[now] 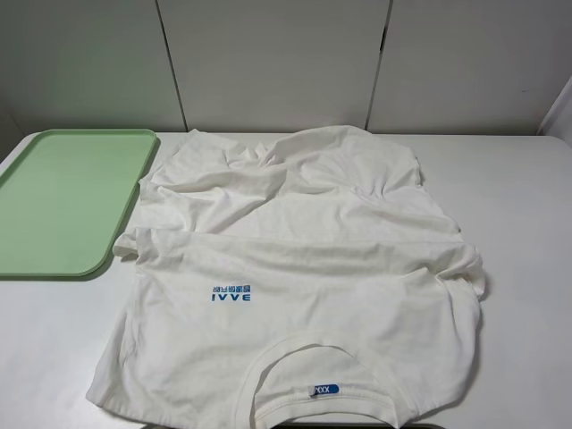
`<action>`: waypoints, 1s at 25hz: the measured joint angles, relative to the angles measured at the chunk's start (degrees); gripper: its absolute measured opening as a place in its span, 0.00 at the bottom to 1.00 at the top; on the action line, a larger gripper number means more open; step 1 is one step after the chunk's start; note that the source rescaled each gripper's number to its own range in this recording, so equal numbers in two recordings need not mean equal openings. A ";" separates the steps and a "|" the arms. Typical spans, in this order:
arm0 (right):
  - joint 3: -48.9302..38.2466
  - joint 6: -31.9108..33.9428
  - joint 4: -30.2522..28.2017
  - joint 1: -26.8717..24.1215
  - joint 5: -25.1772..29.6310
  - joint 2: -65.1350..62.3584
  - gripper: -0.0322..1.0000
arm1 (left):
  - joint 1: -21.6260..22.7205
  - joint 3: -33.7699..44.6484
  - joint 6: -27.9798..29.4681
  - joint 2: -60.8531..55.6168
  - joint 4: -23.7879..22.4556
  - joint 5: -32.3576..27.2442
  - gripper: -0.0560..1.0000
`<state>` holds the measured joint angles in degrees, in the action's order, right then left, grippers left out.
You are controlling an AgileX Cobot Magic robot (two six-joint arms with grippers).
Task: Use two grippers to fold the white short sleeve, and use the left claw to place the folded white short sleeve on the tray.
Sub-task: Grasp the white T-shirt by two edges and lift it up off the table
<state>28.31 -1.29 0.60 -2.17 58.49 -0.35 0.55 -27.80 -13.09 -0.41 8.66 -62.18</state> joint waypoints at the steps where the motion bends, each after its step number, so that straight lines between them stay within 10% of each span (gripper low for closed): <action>1: 0.00 0.00 0.00 0.00 0.00 0.00 1.00 | 0.00 0.00 0.00 0.00 0.00 0.00 0.97; 25: 0.00 0.00 0.00 0.00 0.00 0.00 1.00 | 0.00 0.00 0.00 0.00 0.00 0.00 0.97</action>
<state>28.31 -1.29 0.60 -2.17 58.49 -0.35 0.55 -27.80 -13.09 -0.41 8.66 -62.18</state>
